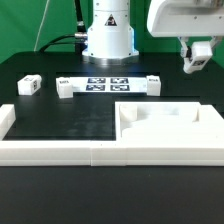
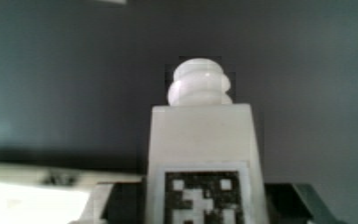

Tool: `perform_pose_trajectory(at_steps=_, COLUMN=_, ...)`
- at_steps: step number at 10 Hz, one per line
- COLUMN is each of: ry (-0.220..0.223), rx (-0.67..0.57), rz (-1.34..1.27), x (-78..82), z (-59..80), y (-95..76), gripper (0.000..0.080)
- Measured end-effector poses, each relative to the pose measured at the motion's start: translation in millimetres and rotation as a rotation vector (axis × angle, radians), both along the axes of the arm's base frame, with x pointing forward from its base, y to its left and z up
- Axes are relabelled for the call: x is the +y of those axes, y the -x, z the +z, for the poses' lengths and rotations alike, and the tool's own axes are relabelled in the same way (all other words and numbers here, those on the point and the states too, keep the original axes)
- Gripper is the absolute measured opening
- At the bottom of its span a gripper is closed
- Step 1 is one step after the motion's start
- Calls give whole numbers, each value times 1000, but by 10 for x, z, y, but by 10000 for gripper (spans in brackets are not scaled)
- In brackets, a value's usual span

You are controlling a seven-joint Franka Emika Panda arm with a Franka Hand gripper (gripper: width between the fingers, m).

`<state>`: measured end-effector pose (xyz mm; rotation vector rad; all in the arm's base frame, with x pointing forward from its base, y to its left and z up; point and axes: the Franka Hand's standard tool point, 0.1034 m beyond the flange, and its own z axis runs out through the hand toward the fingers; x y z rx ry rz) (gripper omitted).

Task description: Assemble one leg

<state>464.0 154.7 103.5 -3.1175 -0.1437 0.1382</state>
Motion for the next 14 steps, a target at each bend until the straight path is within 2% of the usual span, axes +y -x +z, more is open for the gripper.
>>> perform_pose_trajectory(at_steps=1, ry=-20, rx=-76, rz=0, x=12, z=-32, y=57, gripper=285)
perform_pose_trajectory(at_steps=4, ry=-114, rx=-375, rz=8, x=106, z=-81, y=12, gripper=285)
perform_pose_trajectory(at_steps=5, ry=-87, rx=-348, rz=77, x=-23, z=-144, y=-37, gripper=285)
perform_pose_trajectory(at_steps=6, ry=-80, rx=-366, rz=96, x=-96, z=-65, y=-205, gripper=285)
perform_pose_trajectory(at_steps=8, ry=-68, rx=-391, rz=138, x=-196, z=7, y=-411, gripper=285)
perform_pose_trajectory(at_steps=12, ry=-71, rx=-387, rz=134, x=-177, z=-18, y=-383, gripper=285)
perform_pose_trajectory(at_steps=13, ry=-68, rx=-405, rz=161, x=-209, z=-45, y=-418, gripper=285)
perform_pose_trajectory(at_steps=14, ry=-54, rx=-396, rz=197, x=-311, z=-38, y=-569, gripper=285)
